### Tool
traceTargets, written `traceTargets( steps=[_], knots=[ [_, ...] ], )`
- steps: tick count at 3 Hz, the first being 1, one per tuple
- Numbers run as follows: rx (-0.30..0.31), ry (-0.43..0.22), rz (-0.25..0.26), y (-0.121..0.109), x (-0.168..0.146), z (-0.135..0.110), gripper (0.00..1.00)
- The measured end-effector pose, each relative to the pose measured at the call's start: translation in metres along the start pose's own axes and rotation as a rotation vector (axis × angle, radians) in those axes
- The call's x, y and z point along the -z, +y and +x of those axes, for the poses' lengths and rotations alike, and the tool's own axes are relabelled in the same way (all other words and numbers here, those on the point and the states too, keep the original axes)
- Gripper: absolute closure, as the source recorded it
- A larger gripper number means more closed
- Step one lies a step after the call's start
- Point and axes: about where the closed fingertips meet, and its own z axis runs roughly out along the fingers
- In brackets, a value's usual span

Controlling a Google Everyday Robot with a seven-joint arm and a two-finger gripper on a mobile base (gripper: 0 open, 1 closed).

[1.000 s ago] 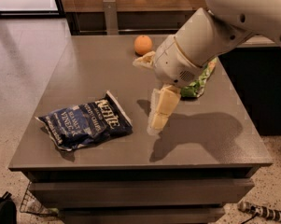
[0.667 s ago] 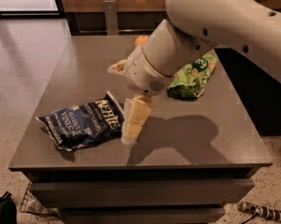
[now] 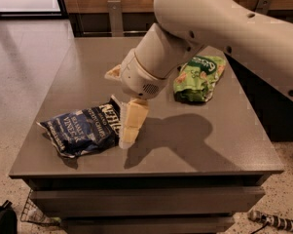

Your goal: Pick blue chip bag

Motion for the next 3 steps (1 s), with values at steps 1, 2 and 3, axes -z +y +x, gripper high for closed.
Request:
traceTargets(
  steps=[1, 2, 3],
  knots=[
    [0.011, -0.017, -0.092, -0.025, -0.060, -0.004, 0.00],
    [0.024, -0.074, -0.140, -0.034, -0.087, -0.007, 0.00],
    [0.046, -0.154, -0.179, -0.028, -0.100, -0.018, 0.16]
  ],
)
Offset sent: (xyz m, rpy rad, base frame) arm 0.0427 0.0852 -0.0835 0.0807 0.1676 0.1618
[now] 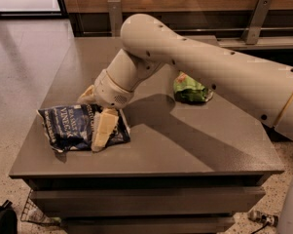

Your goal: Pick blue chip bag

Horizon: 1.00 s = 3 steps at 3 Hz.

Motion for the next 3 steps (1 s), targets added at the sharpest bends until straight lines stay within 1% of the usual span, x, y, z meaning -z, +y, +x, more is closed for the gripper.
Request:
traceTargets(
  steps=[3],
  knots=[
    [0.003, 0.001, -0.005, 0.0006, 0.0006, -0.0041, 0.85]
  ],
)
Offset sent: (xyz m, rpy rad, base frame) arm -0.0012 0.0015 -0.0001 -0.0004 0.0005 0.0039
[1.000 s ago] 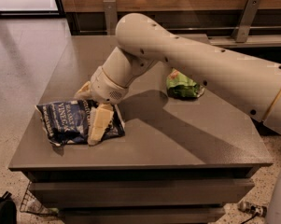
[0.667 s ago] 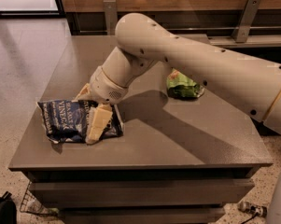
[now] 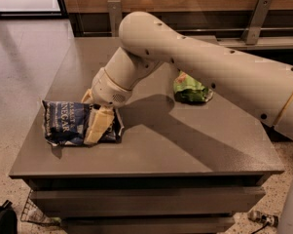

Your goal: Pick blue chip bag

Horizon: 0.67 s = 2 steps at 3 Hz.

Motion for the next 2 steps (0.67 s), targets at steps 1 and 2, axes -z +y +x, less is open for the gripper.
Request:
traceTargets(
  steps=[1, 2],
  knots=[
    [0.000, 0.000, 0.000, -0.0001, 0.0012, -0.0012, 1.00],
    [0.004, -0.005, -0.001, -0.0016, 0.0041, -0.0026, 1.00]
  ],
)
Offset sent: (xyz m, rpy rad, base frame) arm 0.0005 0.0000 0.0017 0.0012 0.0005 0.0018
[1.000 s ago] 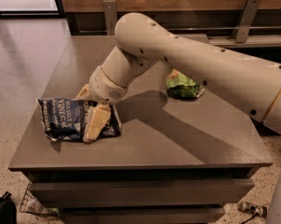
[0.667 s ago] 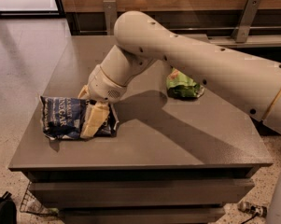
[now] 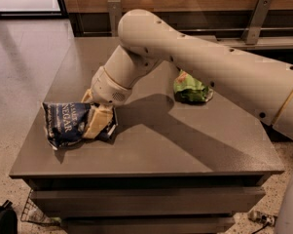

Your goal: Pick blue chip bag

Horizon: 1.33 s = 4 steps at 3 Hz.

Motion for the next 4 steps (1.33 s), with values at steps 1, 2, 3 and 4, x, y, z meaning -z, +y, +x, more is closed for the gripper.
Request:
traceTargets(
  steps=[1, 2, 3, 4],
  knots=[
    [0.020, -0.027, -0.003, -0.008, 0.012, -0.005, 1.00],
    [0.090, -0.061, 0.043, -0.011, 0.054, -0.026, 1.00],
    [0.147, -0.085, 0.087, -0.009, 0.083, -0.039, 1.00],
    [0.199, -0.104, 0.147, -0.005, 0.113, -0.049, 1.00]
  ],
)
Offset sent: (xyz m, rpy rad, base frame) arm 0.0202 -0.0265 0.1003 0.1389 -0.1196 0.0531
